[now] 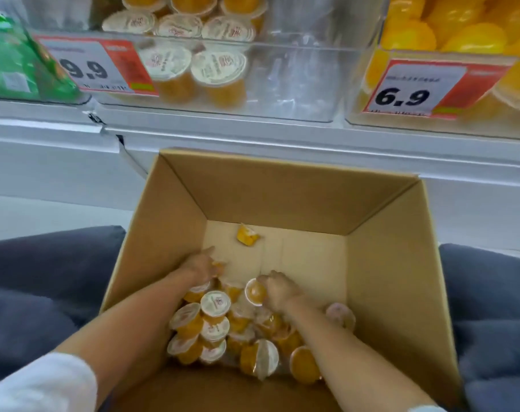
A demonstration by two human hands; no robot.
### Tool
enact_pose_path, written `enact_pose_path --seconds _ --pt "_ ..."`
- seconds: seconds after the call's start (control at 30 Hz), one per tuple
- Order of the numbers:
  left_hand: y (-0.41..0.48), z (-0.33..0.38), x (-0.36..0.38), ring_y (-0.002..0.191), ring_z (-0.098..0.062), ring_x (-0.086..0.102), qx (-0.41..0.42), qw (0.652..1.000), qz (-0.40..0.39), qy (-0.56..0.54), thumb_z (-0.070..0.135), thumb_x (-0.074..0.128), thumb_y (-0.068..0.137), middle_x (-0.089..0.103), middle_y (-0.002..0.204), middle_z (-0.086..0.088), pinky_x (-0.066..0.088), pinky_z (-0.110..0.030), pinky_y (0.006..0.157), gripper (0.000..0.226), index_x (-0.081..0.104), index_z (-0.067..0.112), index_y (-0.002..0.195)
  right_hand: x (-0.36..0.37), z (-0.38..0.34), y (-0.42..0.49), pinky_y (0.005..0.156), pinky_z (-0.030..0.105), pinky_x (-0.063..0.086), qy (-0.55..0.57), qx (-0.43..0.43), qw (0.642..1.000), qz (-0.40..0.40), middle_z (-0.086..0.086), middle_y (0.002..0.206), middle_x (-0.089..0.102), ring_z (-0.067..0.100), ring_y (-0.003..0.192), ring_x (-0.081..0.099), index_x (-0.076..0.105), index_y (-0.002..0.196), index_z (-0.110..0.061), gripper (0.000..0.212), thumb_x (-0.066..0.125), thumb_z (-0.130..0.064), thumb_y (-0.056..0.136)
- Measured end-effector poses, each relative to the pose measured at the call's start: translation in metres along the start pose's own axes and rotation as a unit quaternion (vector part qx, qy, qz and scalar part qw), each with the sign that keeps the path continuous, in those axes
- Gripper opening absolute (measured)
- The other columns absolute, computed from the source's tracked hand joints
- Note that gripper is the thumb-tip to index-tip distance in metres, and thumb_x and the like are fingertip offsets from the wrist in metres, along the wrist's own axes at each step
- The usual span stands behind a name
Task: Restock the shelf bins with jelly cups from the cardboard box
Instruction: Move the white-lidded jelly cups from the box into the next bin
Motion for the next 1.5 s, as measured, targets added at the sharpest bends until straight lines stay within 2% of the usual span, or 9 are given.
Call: enact_pose_path --seconds 0.17,0.4,0.53,0.7,0.9,1.1,1.23,1.33,1.5 --pt "0.023 -0.01 0.016 0.11 -0.027 0.056 -0.006 0.998 0.01 -0.06 0.063 0.066 0.076 0.058 0.124 -0.007 0.047 -0.038 0.095 0.064 0.045 0.025 0.122 0.027 -0.009 0.017 0.112 0.041 0.032 -0.014 -0.021 1.0 0.012 0.01 0.147 0.035 0.033 0.135 0.034 0.027 0.149 -0.024 0.074 0.064 -0.015 0.085" --pt "0.02 0.004 0.015 0.096 -0.026 0.055 0.023 0.997 0.07 -0.024 0.039 0.066 0.085 0.055 0.11 -0.005 0.043 -0.043 0.094 0.028 0.042 0.027 0.09 0.009 -0.01 0.011 0.106 0.036 0.034 -0.056 -0.041 0.992 0.106 0.01 0.137 0.05 0.029 0.126 0.042 0.045 0.137 -0.013 0.054 0.061 -0.013 0.085" --pt "0.005 0.017 0.003 0.098 -0.025 0.053 0.052 0.993 0.106 0.028 0.043 0.063 0.086 0.053 0.104 -0.003 0.034 -0.042 0.099 0.028 0.041 0.027 0.091 -0.033 0.003 -0.01 0.098 0.033 0.041 0.065 0.002 0.978 0.197 0.009 0.124 0.06 0.027 0.117 0.051 0.051 0.13 -0.014 0.053 0.063 -0.032 0.082" --pt "-0.041 0.051 -0.052 0.089 -0.021 0.055 0.119 0.979 0.152 -0.061 0.044 0.076 0.075 0.053 0.107 -0.004 0.045 -0.031 0.074 0.05 0.041 0.028 0.107 -0.095 0.011 -0.045 0.075 0.028 0.048 0.307 0.059 0.91 0.273 0.002 0.106 0.066 0.023 0.097 0.061 0.053 0.118 -0.024 0.054 0.075 -0.029 0.069" --pt "-0.128 0.082 -0.137 0.116 -0.023 0.053 0.192 0.944 0.238 -0.12 0.046 0.081 0.066 0.052 0.132 -0.008 0.046 -0.035 0.098 0.09 0.039 0.021 0.143 -0.175 -0.039 -0.108 0.104 0.027 0.037 0.212 -0.088 0.914 0.335 -0.001 0.121 0.039 0.016 0.117 0.042 0.034 0.146 -0.035 0.079 0.068 -0.023 0.076" --pt "-0.227 0.097 -0.223 0.094 -0.017 0.066 0.287 0.883 0.339 -0.149 0.051 0.073 0.058 0.069 0.098 0.006 0.051 -0.024 0.075 0.055 0.068 0.024 0.106 -0.253 -0.095 -0.193 0.083 0.021 0.043 0.164 -0.174 0.856 0.458 -0.005 0.112 0.04 0.012 0.094 0.053 0.051 0.12 -0.023 0.046 0.071 -0.024 0.078" --pt "-0.267 0.077 -0.295 0.111 -0.017 0.058 0.277 0.827 0.444 -0.206 0.048 0.075 0.062 0.059 0.122 -0.004 0.048 -0.032 0.096 0.077 0.057 0.016 0.13 -0.307 -0.134 -0.231 0.093 0.028 0.042 0.13 -0.215 0.796 0.551 -0.005 0.112 0.052 0.014 0.106 0.048 0.054 0.116 -0.017 0.048 0.077 -0.033 0.076" --pt "-0.296 0.066 -0.349 0.111 -0.022 0.055 0.274 0.768 0.535 -0.221 0.033 0.078 0.068 0.057 0.121 -0.009 0.043 -0.03 0.095 0.069 0.055 0.015 0.13 -0.345 -0.165 -0.248 0.09 0.024 0.041 0.142 -0.261 0.757 0.582 -0.004 0.112 0.053 0.013 0.106 0.047 0.054 0.116 -0.016 0.048 0.077 -0.033 0.078" --pt "-0.272 0.063 -0.404 0.104 -0.025 0.058 0.231 0.804 0.525 -0.16 0.032 0.077 0.068 0.057 0.123 -0.01 0.052 -0.036 0.084 0.07 0.051 0.018 0.131 -0.411 -0.195 -0.224 0.09 0.021 0.035 0.211 -0.239 0.759 0.568 -0.008 0.116 0.053 0.01 0.112 0.043 0.051 0.114 -0.022 0.045 0.076 -0.033 0.079"
Point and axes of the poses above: each hand's wrist, its own y-axis towards the middle knuckle, its own x-axis out of the palm, z = x × y, the point moved 8 cm from there along y, towards the middle knuckle
